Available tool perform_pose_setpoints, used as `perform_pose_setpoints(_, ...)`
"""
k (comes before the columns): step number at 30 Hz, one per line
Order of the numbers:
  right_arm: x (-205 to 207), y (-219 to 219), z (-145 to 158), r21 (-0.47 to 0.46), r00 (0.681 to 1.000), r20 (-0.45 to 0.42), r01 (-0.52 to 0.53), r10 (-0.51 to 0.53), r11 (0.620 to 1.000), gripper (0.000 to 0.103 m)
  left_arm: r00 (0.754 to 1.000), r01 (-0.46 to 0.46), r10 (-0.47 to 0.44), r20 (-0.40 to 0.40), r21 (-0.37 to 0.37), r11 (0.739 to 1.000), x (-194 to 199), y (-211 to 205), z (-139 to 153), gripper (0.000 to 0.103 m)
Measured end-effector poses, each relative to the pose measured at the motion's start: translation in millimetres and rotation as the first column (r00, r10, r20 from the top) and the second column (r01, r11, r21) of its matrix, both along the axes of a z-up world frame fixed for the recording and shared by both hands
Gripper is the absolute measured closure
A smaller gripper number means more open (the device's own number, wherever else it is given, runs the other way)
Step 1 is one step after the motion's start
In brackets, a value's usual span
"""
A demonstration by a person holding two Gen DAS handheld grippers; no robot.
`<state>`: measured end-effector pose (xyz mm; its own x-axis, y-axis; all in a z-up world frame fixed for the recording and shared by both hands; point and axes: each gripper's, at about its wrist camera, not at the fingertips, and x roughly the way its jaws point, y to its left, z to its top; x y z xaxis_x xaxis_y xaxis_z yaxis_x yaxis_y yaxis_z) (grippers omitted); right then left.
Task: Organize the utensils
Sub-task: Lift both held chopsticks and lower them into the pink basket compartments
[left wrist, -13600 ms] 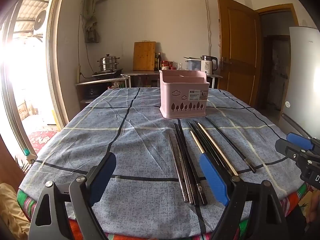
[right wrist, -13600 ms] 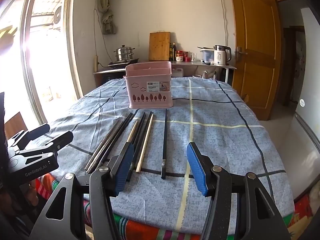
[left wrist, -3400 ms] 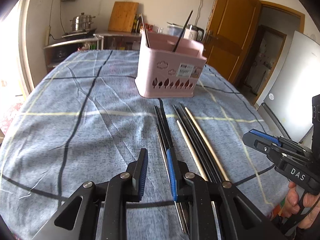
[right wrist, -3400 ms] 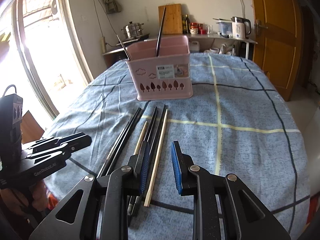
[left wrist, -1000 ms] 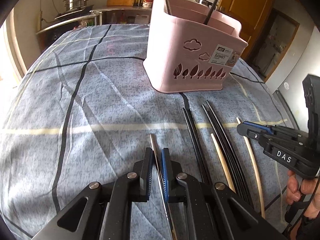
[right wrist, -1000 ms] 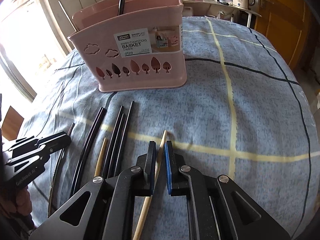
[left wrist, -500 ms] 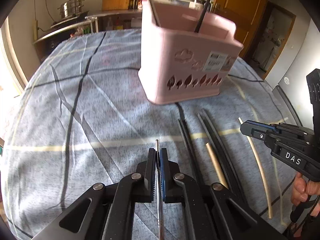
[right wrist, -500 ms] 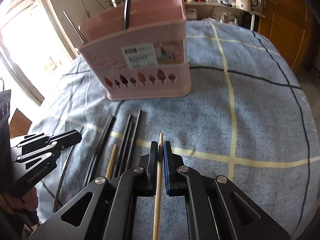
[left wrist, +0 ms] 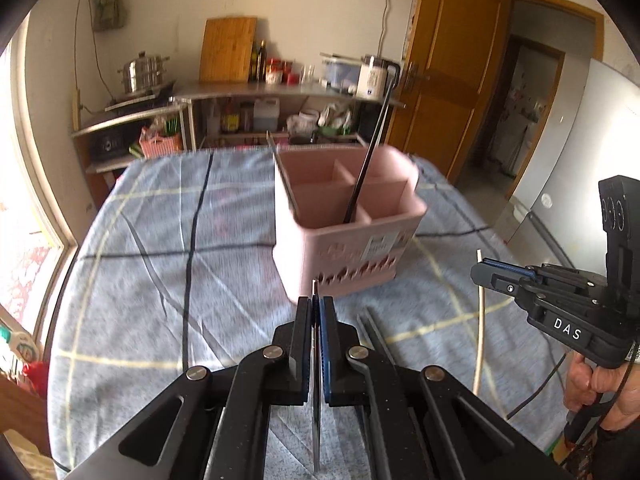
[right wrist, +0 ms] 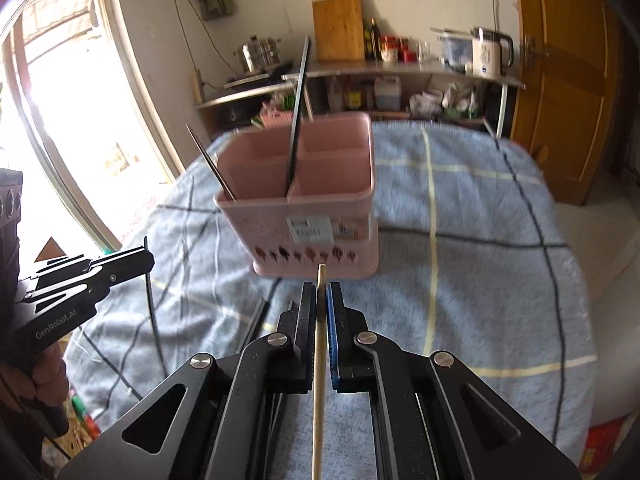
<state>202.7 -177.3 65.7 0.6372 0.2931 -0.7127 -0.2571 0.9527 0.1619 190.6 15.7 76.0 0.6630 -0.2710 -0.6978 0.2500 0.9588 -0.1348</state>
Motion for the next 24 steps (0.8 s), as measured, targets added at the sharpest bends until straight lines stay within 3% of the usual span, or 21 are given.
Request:
perform_pose_setpoints(9,-15.8,-5.3,37.2,0.010,0.994,0.106,0.007,-0.008,1.000,0.098,0.999,0.007,-0.006,0.051,-0.015,1.000,-6.4,0.1,26.4,0.100)
perform_pose_setpoints(24,-28.7,-17.3,50.8,0.026,0.988,0.153,0.007,-0.011,1.000,0.098,0.998,0.035,-0.033,0.061,-0.034,0.999,-12.4,-5.6,40.4,0.100)
